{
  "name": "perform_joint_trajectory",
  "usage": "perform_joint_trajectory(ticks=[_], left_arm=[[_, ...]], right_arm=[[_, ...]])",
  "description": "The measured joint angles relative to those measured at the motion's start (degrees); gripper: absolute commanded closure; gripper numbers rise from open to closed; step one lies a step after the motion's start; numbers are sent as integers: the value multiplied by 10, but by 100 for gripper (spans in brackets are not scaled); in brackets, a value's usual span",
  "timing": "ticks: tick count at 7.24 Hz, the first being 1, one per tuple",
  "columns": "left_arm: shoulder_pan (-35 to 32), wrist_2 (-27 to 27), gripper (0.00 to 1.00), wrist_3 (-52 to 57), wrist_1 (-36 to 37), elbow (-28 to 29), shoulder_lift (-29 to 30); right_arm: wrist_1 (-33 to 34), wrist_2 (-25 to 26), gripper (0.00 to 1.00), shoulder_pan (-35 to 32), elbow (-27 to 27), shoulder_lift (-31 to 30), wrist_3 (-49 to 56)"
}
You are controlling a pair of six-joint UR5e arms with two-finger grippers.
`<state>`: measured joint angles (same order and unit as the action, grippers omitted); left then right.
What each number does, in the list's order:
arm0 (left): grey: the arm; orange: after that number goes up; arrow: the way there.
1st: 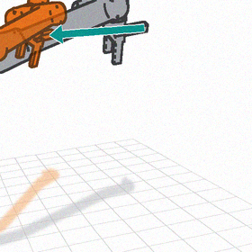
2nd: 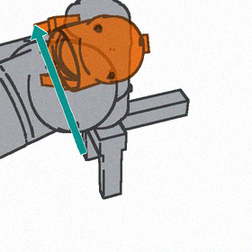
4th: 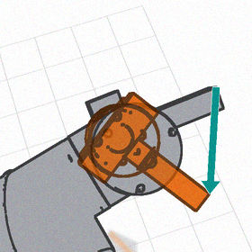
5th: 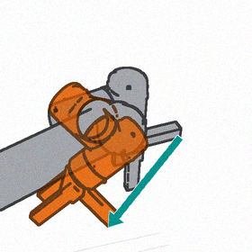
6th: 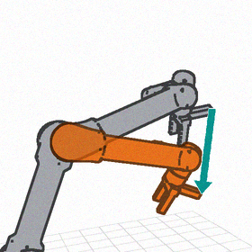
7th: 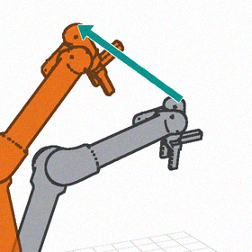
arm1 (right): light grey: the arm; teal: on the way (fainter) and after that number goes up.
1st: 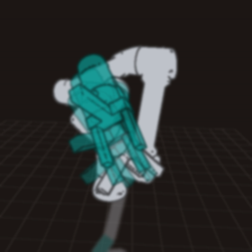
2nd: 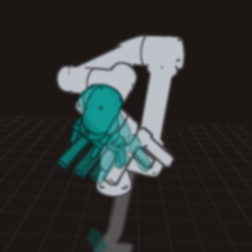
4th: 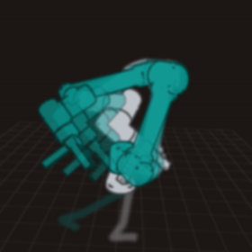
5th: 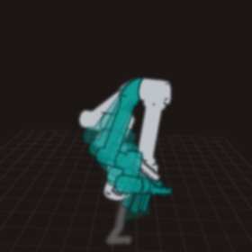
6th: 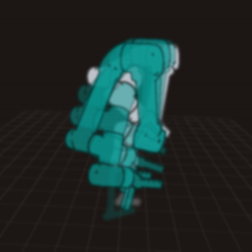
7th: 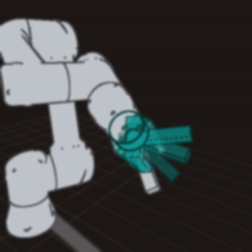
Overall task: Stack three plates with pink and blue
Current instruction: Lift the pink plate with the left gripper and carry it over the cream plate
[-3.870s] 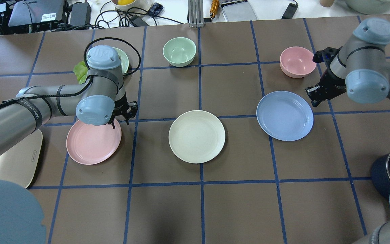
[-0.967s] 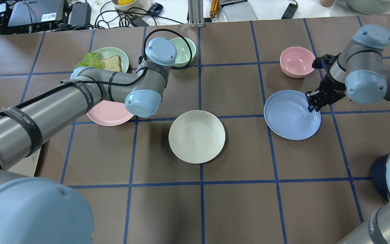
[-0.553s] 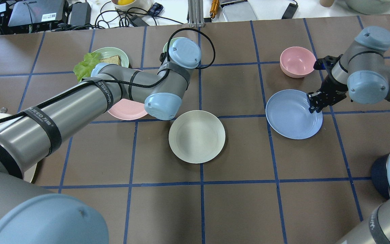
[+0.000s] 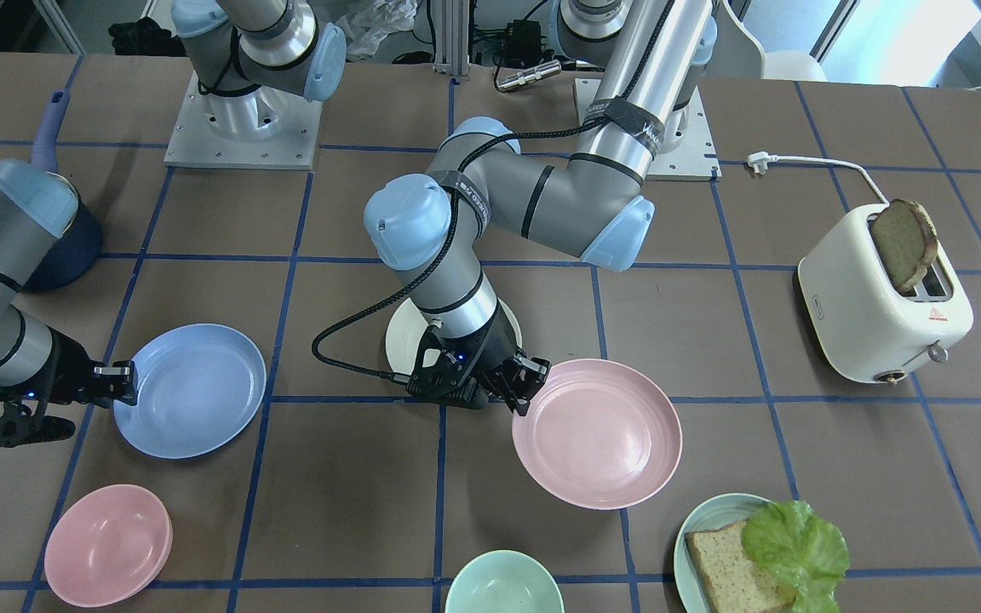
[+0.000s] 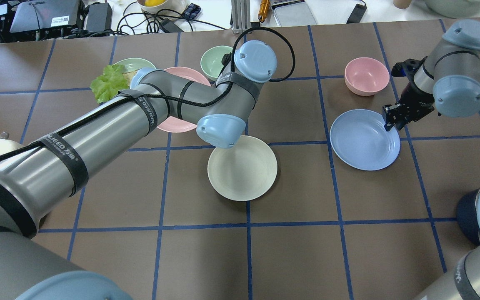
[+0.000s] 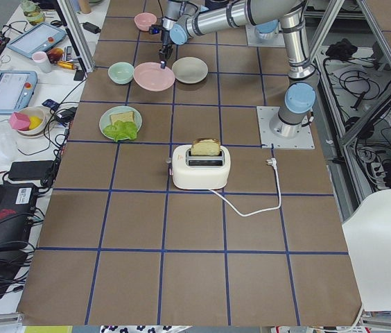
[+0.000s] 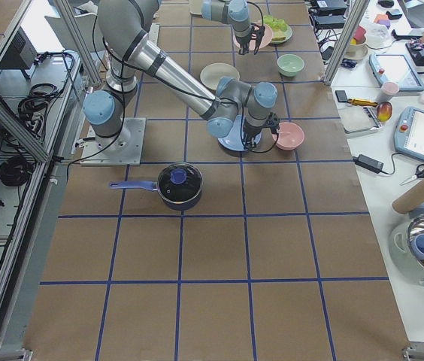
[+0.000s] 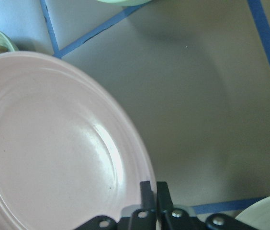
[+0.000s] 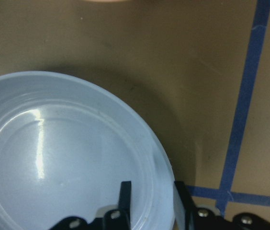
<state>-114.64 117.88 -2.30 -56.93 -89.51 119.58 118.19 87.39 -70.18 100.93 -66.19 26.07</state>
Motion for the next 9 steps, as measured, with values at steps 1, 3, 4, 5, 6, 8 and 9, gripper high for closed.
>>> perform_joint_trajectory(ticks=[1, 3, 4, 5, 6, 8, 9], left_arm=[[-5, -3, 100, 2, 0, 5, 0], [-24, -6, 100, -7, 0, 17, 9], [-34, -6, 100, -15, 0, 20, 12], [-44, -5, 100, -21, -2, 20, 12], [-54, -5, 100, -31, -6, 18, 11], [-79, -5, 100, -82, -49, 15, 4], [-92, -5, 100, -109, -86, 17, 0]], right_arm=[[-10, 0, 59, 1, -10, 4, 2], [-14, 0, 60, 6, -13, 17, 17], [-15, 0, 69, 10, -10, 23, 24], [-15, -1, 88, 12, -7, 25, 27], [-15, -3, 100, 13, -1, 26, 28], [-15, -7, 100, 14, 6, 23, 24], [-16, -8, 100, 14, 6, 22, 22]])
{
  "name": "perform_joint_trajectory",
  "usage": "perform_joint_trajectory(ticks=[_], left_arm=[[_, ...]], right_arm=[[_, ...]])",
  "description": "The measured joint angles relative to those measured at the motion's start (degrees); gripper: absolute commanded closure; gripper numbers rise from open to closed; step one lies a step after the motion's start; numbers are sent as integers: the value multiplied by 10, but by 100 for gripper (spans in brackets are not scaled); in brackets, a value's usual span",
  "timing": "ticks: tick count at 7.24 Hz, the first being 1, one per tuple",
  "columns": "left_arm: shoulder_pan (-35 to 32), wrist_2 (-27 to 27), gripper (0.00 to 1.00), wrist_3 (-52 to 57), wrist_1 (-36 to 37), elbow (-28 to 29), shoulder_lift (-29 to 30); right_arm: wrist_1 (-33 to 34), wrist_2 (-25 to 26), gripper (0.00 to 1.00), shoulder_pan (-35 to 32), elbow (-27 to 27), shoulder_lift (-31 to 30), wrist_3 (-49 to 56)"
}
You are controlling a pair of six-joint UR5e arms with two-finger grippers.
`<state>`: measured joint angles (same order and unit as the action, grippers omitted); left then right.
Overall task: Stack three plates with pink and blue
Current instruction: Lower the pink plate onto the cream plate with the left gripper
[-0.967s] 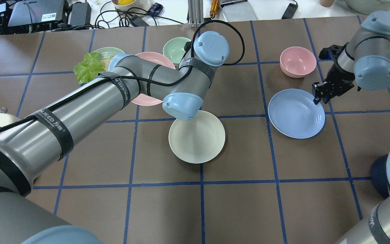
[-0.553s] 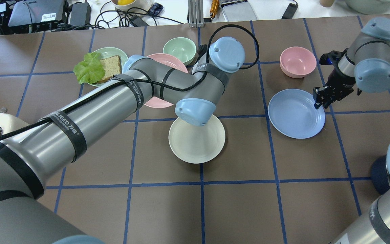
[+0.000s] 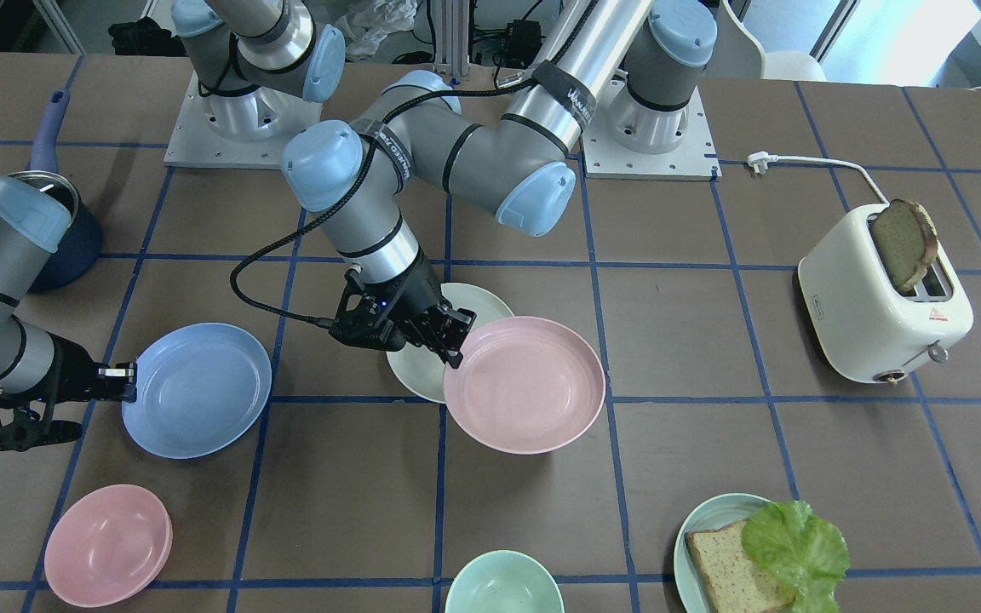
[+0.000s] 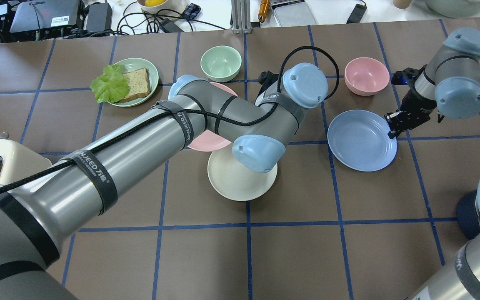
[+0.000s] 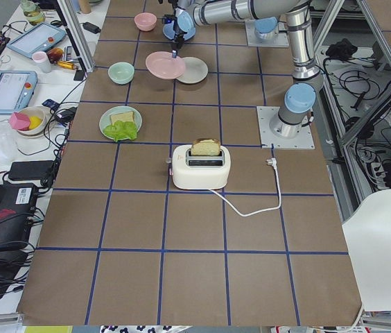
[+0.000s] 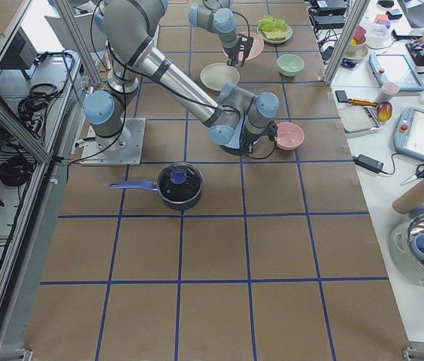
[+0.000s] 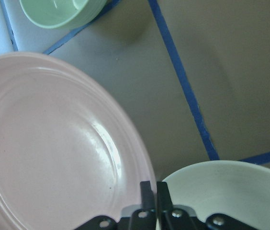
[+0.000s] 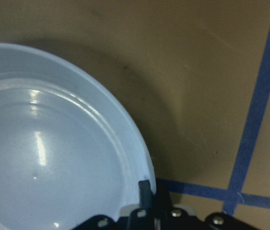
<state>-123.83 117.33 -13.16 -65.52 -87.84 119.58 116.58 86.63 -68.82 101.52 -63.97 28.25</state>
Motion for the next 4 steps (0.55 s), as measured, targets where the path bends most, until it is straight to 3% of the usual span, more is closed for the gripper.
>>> perform_joint_trajectory(ticks=[2, 4], left_arm=[[-19, -10, 100, -48, -46, 3, 0], [-27, -57, 100, -90, -53, 4, 3]], right_arm=[[-14, -1, 100, 0, -9, -5, -2], [-80, 0, 100, -1, -54, -7, -1]])
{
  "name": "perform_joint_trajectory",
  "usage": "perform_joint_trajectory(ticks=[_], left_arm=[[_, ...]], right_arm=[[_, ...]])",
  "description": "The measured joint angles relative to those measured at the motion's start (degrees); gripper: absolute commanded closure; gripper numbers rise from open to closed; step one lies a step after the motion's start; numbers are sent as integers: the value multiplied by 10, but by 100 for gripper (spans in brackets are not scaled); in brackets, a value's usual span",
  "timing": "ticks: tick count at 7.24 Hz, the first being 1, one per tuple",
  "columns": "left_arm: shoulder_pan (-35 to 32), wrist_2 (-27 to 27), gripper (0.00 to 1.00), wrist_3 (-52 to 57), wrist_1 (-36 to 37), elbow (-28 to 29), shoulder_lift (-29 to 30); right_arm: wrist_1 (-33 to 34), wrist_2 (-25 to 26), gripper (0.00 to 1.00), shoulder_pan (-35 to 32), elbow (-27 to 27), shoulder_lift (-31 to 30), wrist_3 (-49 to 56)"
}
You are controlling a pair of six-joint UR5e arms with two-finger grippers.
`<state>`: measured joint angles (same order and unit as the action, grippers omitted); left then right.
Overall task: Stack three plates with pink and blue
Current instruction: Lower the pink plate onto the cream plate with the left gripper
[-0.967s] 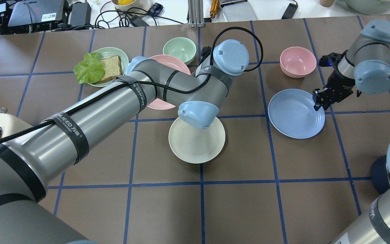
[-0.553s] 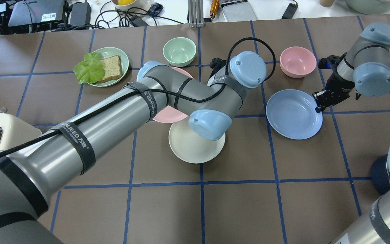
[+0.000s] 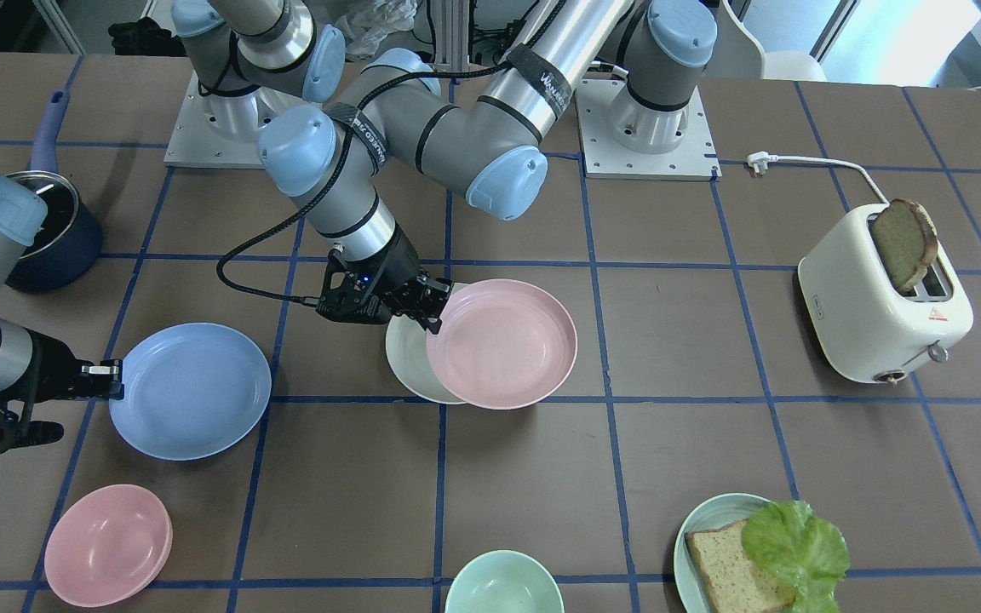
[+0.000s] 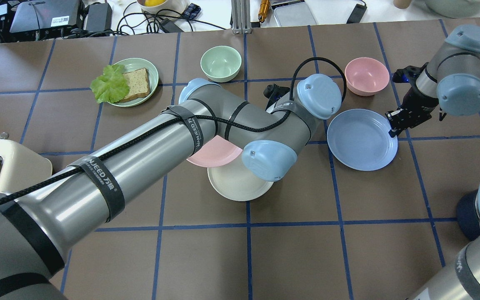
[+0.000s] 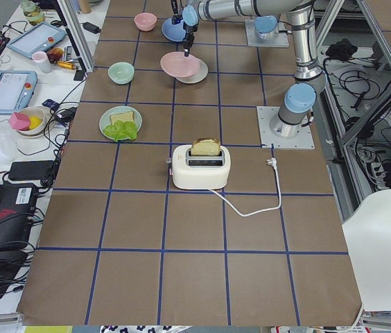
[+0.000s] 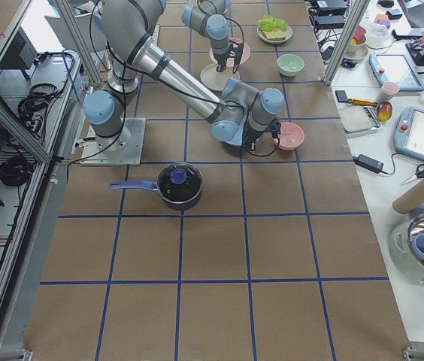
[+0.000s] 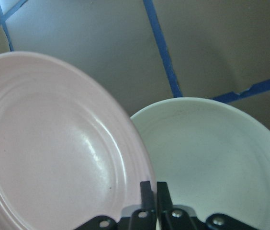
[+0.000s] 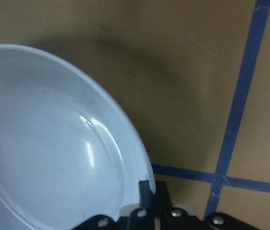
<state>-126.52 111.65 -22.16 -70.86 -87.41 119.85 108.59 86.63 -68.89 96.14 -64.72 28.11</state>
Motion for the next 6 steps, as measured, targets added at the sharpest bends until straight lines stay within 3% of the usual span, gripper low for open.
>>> perform_joint_trajectory(ticks=[2, 6], left_arm=[[-9, -24, 100, -40, 1, 2, 13], [-17, -63, 100, -105, 5, 18, 29]], right_arm=[[-57, 0, 100, -1, -41, 3, 1], [-73, -3, 100, -2, -47, 4, 5]])
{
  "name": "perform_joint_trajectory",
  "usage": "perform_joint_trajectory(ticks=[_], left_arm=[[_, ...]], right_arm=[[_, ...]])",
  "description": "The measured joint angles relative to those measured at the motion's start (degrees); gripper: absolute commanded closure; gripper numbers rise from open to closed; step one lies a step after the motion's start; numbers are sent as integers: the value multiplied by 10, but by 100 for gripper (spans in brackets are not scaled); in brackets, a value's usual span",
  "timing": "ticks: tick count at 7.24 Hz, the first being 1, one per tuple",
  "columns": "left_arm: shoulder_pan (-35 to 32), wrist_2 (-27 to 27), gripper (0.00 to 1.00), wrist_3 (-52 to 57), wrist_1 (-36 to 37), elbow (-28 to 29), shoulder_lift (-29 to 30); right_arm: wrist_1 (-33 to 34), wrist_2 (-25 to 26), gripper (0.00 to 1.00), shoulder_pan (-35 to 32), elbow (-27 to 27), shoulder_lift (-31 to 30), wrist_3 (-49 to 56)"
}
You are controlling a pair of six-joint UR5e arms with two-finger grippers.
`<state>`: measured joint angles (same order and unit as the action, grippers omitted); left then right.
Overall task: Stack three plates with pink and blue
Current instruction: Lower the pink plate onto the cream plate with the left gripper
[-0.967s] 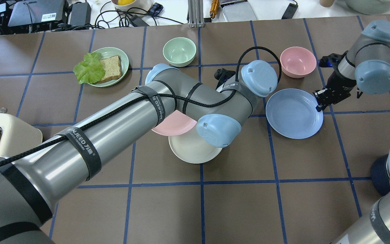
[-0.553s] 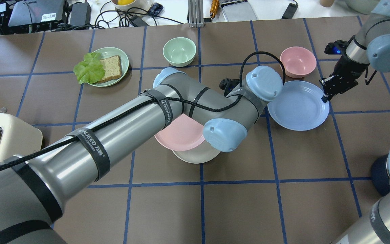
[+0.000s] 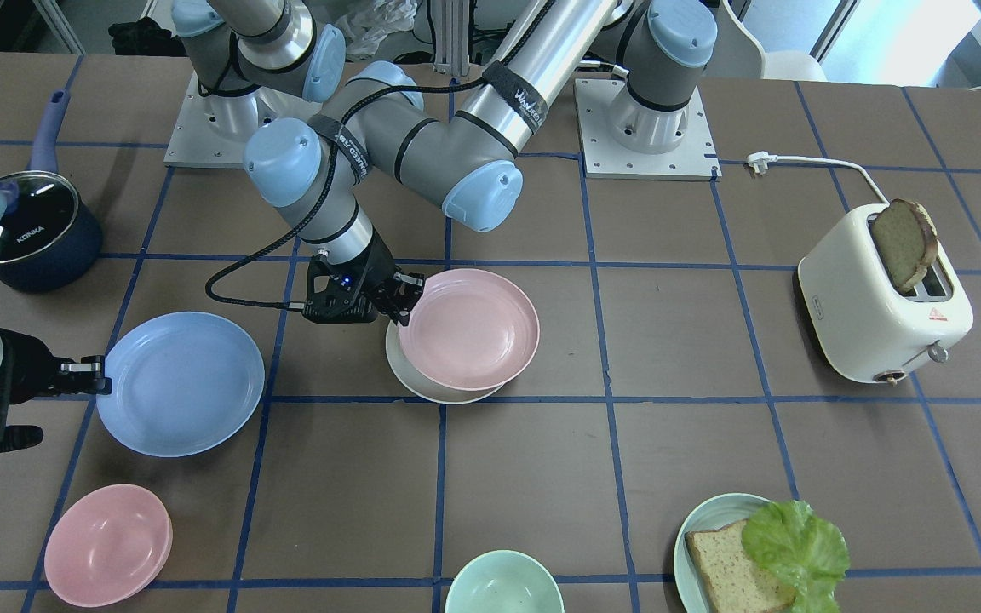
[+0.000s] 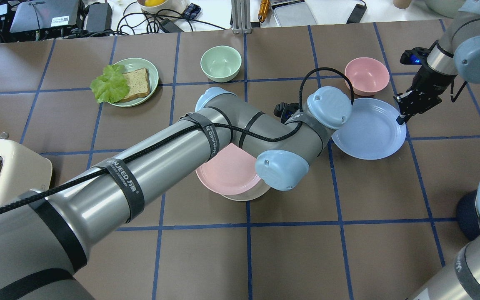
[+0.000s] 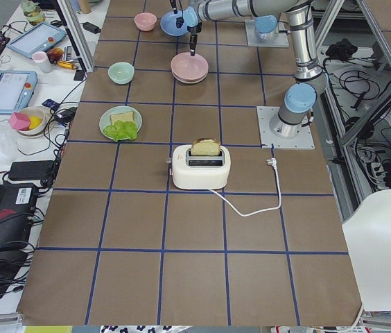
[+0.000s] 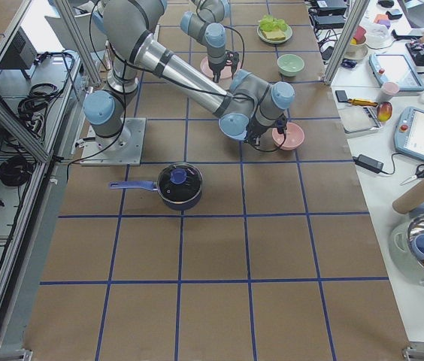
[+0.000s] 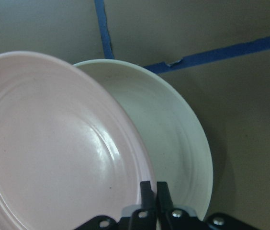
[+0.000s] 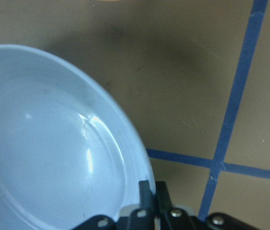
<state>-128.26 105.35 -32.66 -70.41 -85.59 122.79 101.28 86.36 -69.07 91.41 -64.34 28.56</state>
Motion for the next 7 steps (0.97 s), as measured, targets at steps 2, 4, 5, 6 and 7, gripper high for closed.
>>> perform_joint_trajectory(ticks=[2, 4, 5, 6, 7], left_arm=[[-2, -9, 100, -17, -4, 22, 18], [-7, -7, 100, -20, -6, 32, 32], [-9, -5, 100, -20, -7, 32, 35], [-9, -4, 100, -20, -9, 32, 35], [-9, -4, 88, -20, -16, 32, 35]], right_arm=[[0, -1, 100, 0, 1, 0, 1], [0, -9, 100, 0, 1, -1, 1], [0, -13, 100, 0, 1, -1, 1], [0, -15, 100, 0, 2, -1, 1], [0, -16, 100, 0, 2, -1, 1]])
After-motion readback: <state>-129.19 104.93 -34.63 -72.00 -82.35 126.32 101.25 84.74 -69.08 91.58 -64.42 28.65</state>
